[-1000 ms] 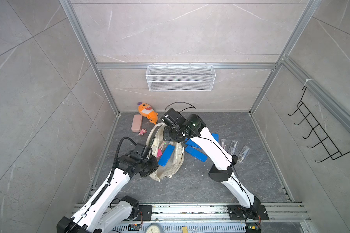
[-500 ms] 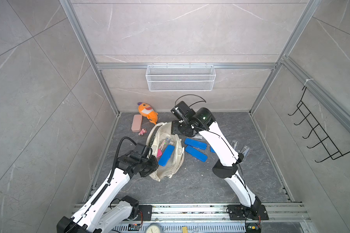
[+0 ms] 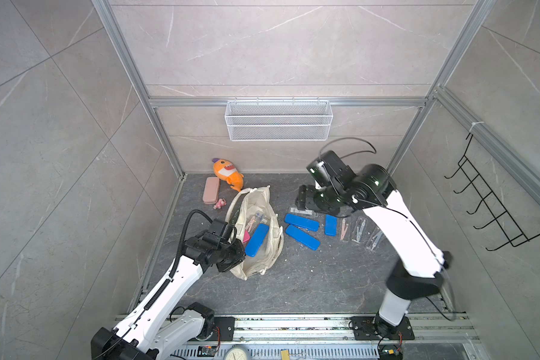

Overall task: Take out the compass set from the canvas bag
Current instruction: Pick up the compass set from the canvas bag.

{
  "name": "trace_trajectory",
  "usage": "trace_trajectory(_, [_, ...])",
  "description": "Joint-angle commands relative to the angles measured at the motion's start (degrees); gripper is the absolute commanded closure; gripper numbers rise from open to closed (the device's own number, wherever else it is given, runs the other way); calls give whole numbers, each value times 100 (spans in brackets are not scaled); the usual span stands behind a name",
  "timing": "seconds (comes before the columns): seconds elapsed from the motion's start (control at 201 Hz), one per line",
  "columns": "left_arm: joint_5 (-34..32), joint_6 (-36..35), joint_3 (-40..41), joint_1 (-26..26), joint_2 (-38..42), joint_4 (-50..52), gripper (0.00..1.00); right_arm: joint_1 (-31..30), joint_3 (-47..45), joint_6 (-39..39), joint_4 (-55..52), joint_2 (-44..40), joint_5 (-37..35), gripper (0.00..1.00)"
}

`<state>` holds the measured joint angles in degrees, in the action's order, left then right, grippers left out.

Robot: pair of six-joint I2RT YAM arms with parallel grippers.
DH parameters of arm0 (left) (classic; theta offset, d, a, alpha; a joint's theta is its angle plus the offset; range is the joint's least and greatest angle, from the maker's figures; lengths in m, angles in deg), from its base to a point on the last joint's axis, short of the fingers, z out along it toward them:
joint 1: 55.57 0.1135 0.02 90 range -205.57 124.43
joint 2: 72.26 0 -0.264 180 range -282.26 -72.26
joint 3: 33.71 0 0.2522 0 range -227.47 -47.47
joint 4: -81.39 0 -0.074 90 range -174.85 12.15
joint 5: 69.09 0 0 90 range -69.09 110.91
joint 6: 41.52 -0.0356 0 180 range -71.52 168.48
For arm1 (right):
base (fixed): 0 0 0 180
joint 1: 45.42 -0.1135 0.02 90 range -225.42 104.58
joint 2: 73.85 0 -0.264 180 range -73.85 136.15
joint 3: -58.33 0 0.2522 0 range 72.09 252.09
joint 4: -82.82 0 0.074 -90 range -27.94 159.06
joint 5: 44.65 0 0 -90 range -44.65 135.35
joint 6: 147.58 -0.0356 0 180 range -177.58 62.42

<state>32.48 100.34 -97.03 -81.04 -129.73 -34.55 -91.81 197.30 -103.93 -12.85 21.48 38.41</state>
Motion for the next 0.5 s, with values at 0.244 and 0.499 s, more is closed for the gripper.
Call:
trace_trajectory(0.244, [56, -280, -295, 0, -270, -197, 100, 710, -4355, -820, 2001, -2947, 351, 21])
trace_trajectory(0.499, [-21, -187, -309, 1, -217, -193, 100, 511, -4415, -959, 2926, -2289, 645, 24])
